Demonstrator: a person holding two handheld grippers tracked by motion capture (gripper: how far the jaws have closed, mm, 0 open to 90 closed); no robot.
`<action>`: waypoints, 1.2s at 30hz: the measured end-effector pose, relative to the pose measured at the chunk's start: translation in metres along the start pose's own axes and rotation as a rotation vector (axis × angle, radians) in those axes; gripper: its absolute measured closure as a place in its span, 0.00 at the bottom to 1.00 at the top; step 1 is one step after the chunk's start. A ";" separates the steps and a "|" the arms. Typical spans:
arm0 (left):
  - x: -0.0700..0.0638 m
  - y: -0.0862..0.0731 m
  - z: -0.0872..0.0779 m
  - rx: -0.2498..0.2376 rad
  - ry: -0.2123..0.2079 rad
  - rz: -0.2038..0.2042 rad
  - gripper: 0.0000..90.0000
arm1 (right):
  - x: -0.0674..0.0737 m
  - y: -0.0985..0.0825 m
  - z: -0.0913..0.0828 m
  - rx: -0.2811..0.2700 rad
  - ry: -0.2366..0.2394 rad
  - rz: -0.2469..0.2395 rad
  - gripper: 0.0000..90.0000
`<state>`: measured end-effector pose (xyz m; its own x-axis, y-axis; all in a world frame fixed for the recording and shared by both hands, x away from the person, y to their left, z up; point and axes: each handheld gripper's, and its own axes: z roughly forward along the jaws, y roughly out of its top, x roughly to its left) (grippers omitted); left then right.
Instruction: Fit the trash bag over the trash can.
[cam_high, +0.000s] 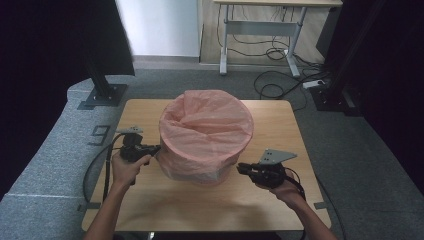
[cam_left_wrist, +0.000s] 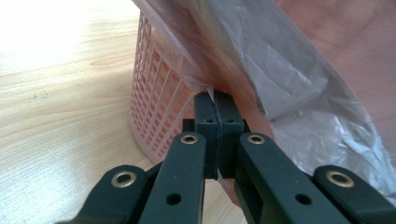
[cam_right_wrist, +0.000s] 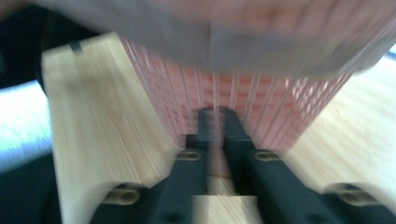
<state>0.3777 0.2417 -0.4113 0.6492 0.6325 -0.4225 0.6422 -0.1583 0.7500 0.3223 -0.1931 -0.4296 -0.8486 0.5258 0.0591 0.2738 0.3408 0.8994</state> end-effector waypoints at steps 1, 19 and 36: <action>-0.001 0.000 -0.001 -0.003 -0.004 0.000 1.00 | 0.001 0.002 -0.004 -0.017 0.011 0.011 0.61; -0.004 0.003 -0.008 -0.046 -0.057 0.001 1.00 | 0.023 0.038 -0.004 -0.126 -0.138 0.026 0.75; -0.006 0.001 -0.011 -0.041 -0.041 0.025 1.00 | 0.016 0.029 -0.007 -0.099 -0.107 0.013 1.00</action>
<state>0.3699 0.2459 -0.4022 0.6819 0.5967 -0.4230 0.6086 -0.1421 0.7806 0.3139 -0.1803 -0.4000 -0.7904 0.6119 0.0293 0.2342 0.2575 0.9375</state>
